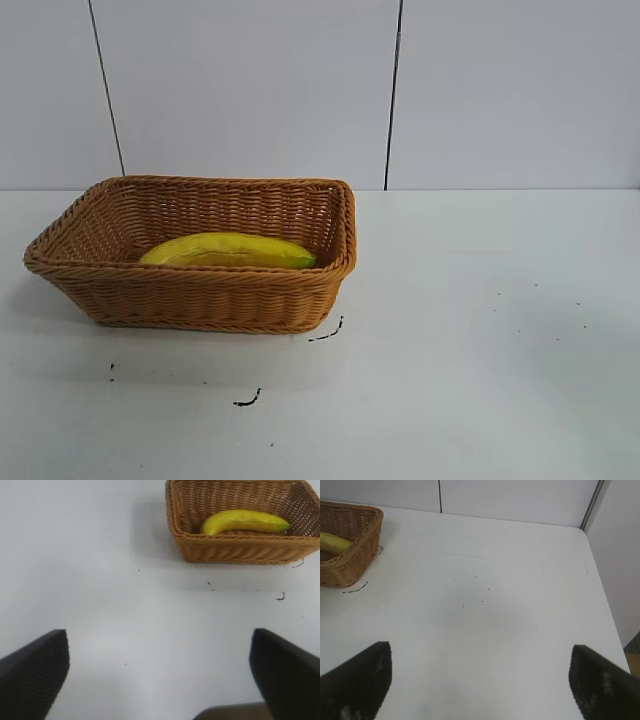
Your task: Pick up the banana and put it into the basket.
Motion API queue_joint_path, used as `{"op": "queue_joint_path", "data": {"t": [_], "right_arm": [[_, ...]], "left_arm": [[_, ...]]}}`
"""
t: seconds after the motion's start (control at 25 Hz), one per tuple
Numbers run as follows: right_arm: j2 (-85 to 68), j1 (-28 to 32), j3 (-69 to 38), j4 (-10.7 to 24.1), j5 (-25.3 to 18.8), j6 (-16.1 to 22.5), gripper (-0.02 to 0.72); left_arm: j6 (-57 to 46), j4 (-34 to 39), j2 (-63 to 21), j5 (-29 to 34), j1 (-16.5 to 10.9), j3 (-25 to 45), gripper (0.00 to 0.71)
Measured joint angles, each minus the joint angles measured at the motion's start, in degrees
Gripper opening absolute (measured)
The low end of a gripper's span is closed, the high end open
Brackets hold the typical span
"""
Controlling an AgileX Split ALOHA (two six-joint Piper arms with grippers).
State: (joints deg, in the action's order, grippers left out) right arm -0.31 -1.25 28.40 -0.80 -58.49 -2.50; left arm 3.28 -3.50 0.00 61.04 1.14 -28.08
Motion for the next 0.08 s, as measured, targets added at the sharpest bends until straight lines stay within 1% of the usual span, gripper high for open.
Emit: {"op": "queue_joint_path", "data": {"t": [0.08], "right_arm": [[0.0, 0.0, 0.0, 0.0, 0.0, 0.0, 0.689]], "left_arm": [[0.0, 0.0, 0.0, 0.0, 0.0, 0.0, 0.695]]}}
